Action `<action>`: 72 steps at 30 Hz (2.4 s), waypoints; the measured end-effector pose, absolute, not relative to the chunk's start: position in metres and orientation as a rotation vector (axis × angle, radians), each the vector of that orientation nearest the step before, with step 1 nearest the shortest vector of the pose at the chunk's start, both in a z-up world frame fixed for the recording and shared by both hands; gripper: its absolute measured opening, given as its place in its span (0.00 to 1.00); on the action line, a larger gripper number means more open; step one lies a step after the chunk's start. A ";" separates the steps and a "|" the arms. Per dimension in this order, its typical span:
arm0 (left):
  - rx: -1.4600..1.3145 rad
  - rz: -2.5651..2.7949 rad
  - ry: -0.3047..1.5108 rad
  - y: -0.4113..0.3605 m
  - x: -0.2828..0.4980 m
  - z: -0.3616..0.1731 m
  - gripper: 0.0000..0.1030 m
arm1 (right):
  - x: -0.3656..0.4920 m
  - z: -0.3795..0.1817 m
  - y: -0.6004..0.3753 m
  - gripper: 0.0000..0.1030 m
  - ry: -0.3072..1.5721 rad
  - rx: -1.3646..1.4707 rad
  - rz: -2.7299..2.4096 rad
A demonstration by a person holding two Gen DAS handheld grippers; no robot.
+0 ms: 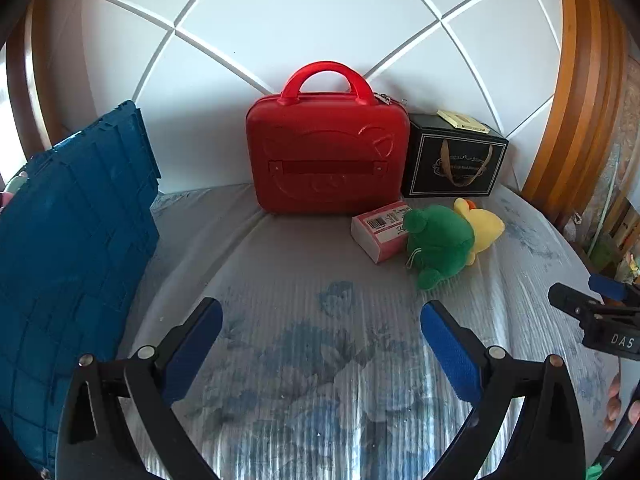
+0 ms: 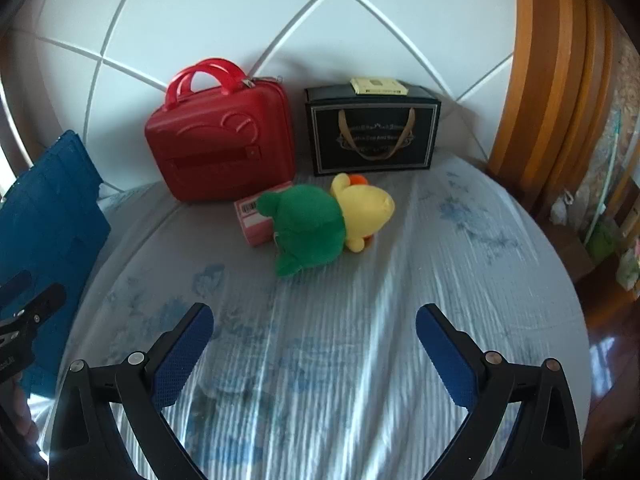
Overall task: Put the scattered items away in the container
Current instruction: 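Move both open tools back toward the tissue pack and duck plush, then grasp the pink tissue pack with left tool while right tool grasps the green-yellow duck plush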
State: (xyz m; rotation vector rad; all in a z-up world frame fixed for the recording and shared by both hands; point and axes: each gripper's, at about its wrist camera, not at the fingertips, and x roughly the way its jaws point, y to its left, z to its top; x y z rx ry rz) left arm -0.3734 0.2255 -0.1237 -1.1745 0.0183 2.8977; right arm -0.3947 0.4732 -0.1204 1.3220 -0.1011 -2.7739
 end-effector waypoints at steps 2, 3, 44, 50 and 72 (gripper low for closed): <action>-1.185 2.895 0.018 0.228 -0.396 -0.138 0.98 | -0.412 -0.138 0.472 1.00 -0.113 1.365 -2.759; -1.189 2.886 0.014 0.228 -0.411 -0.148 0.98 | -0.422 -0.148 0.470 1.00 -0.119 1.386 -2.752; -1.305 2.541 0.367 0.341 -0.605 -0.309 1.00 | -0.531 -0.233 0.551 0.99 -0.140 1.479 -2.888; -1.336 2.522 0.303 0.350 -0.626 -0.316 1.00 | -0.562 -0.227 0.552 1.00 -0.216 1.479 -2.848; -1.242 2.683 0.184 0.315 -0.580 -0.273 0.85 | -0.635 -0.239 0.509 0.84 -0.223 1.628 -2.636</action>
